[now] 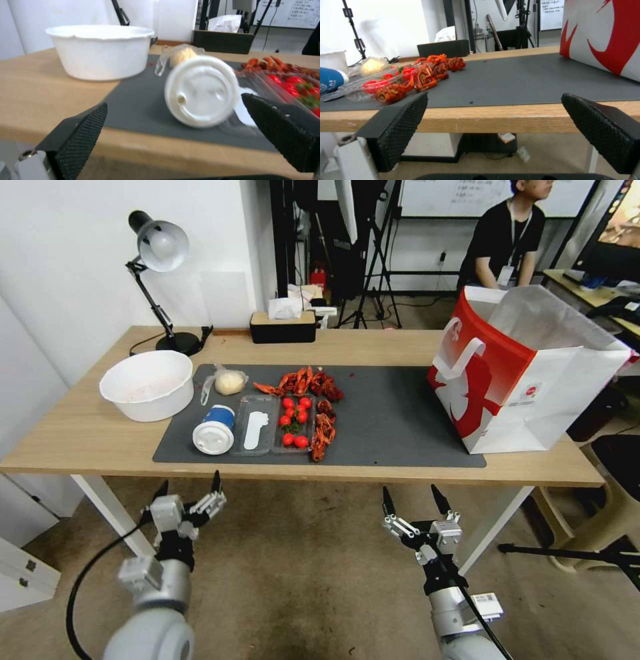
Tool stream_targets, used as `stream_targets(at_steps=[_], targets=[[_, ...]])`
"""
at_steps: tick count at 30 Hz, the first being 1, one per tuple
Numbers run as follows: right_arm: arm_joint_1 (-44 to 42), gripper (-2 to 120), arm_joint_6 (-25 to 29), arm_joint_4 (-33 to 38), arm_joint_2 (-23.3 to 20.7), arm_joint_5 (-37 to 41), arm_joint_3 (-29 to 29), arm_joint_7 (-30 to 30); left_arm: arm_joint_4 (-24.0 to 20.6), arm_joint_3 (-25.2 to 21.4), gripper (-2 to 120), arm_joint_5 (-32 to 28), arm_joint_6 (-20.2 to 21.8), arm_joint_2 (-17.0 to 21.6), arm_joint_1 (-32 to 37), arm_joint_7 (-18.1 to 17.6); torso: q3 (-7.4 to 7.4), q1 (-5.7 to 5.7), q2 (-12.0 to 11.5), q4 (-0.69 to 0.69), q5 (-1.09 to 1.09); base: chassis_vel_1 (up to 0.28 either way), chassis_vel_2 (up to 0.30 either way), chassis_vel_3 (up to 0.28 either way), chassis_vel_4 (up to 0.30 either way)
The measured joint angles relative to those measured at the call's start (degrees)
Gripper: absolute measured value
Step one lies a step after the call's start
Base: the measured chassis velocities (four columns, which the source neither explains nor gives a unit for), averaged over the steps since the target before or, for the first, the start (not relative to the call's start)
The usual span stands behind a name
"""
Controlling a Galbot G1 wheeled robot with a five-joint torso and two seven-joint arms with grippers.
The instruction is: Pick up the trash from the table and place it into the takeout bag.
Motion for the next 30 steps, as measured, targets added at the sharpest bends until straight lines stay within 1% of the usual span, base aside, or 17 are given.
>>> stream_targets(at_steps=[4, 5, 6, 7, 9, 10, 11, 13, 15, 17, 19, 20, 21, 22, 25, 27, 30], targets=[[0.0, 100, -0.5, 0.0, 0.2, -0.5, -0.2, 0.0, 0.8, -0.4, 100, -2.8, 2.8, 5.0, -3.8, -1.1, 0.00, 0.00, 0.0, 0.00, 0.01, 0.000, 0.000, 0.000, 0.000], [0.0, 100, -0.5, 0.0, 0.2, -0.5, -0.2, 0.0, 0.8, -0.4, 100, -2.8, 2.8, 5.0, -3.8, -1.1, 0.00, 0.00, 0.0, 0.00, 0.01, 0.000, 0.000, 0.000, 0.000], [-0.1, 100, -0.9, 0.0, 0.3, -0.8, -0.2, 0.0, 1.0, -0.5, 100, -5.2, 4.4, 7.4, -6.3, -1.8, 0.00, 0.00, 0.0, 0.00, 0.01, 0.000, 0.000, 0.000, 0.000], [-0.3, 100, -1.0, -0.1, 0.3, -1.1, -0.2, 0.0, 1.1, -0.7, 100, -7.0, 5.6, 8.7, -8.3, -2.2, 0.00, 0.00, 0.0, 0.00, 0.01, 0.000, 0.000, 0.000, 0.000], [-0.3, 100, -1.1, -0.1, 0.3, -1.2, -0.2, 0.1, 1.1, -0.7, 100, -7.9, 6.2, 9.2, -9.3, -2.4, 0.00, 0.00, 0.0, 0.00, 0.01, 0.000, 0.000, 0.000, 0.000], [-0.4, 100, -1.1, -0.1, 0.2, -1.3, -0.2, 0.1, 1.2, -0.7, 100, -9.5, 6.9, 9.9, -10.7, -2.7, 0.00, 0.00, 0.0, -0.01, 0.01, 0.000, 0.000, 0.000, 0.000], [-0.5, 100, -1.2, -0.2, 0.2, -1.6, -0.2, 0.1, 1.4, -0.1, 100, -13.7, 8.8, 11.5, -13.4, -3.5, 0.00, 0.00, 0.0, -0.02, 0.01, 0.000, 0.000, 0.000, 0.000], [-0.5, 100, -1.3, -0.2, 0.2, -1.7, -0.2, 0.2, 1.5, 0.1, 100, -14.9, 9.2, 11.9, -14.1, -3.8, 0.00, 0.00, 0.0, -0.02, 0.01, 0.000, 0.000, 0.000, 0.000], [-0.6, 100, -2.0, -0.2, 0.3, -1.9, -0.3, 0.5, 1.8, 1.6, 100, -22.5, 11.5, 14.3, -17.1, -4.7, 0.00, 0.00, 0.0, -0.01, 0.02, 0.000, 0.000, 0.000, 0.000], [-0.6, 100, -2.2, -0.2, 0.3, -2.0, -0.3, 0.6, 1.9, 1.8, 100, -23.4, 11.7, 14.5, -17.5, -4.8, 0.00, 0.00, 0.0, 0.00, 0.01, 0.000, 0.000, 0.000, 0.000], [-0.6, 100, -2.6, -0.1, 0.3, -2.5, -0.4, 0.8, 2.9, 2.7, 100, -29.7, 13.6, 15.6, -20.0, -6.3, 0.00, 0.00, 0.0, 0.00, 0.02, 0.000, 0.000, 0.000, 0.000], [-0.6, 100, -2.6, -0.1, 0.3, -2.5, -0.4, 0.8, 2.9, 2.7, 100, -29.7, 13.6, 15.6, -20.0, -6.3, 0.00, 0.00, 0.0, 0.00, 0.02, 0.000, 0.000, 0.000, 0.000], [-0.6, 100, -2.7, -0.1, 0.4, -2.7, -0.5, 0.9, 3.9, 3.0, 100, -33.0, 14.8, 15.9, -21.3, -7.5, 0.00, 0.00, 0.0, 0.00, 0.01, 0.000, 0.000, 0.000, 0.000], [-0.6, 100, -2.8, -0.1, 0.4, -2.8, -0.5, 1.0, 4.8, 3.2, 100, -34.4, 15.6, 16.0, -22.3, -8.0, 0.00, 0.00, 0.0, 0.00, 0.01, 0.000, 0.000, 0.000, 0.000], [-0.6, 100, -2.9, -0.1, 0.4, -2.9, -0.5, 1.1, 6.5, 3.6, 100, -35.2, 17.1, 16.1, -23.7, -8.6, 0.00, 0.00, 0.0, 0.00, 0.01, 0.000, 0.000, 0.000, 0.000], [-0.7, 100, -3.0, -0.5, 0.3, -3.0, -0.4, 1.2, 8.3, 4.2, 100, -34.6, 19.0, 16.3, -25.0, -9.3, 0.00, 0.00, 0.0, 0.00, 0.02, 0.000, 0.000, 0.000, 0.000], [-0.7, 100, -3.0, -0.8, 0.2, -3.0, -0.3, 1.3, 9.0, 4.5, 100, -34.0, 20.1, 16.3, -25.3, -9.6, 0.00, 0.00, 0.0, 0.00, 0.01, 0.000, 0.000, 0.000, 0.000]])
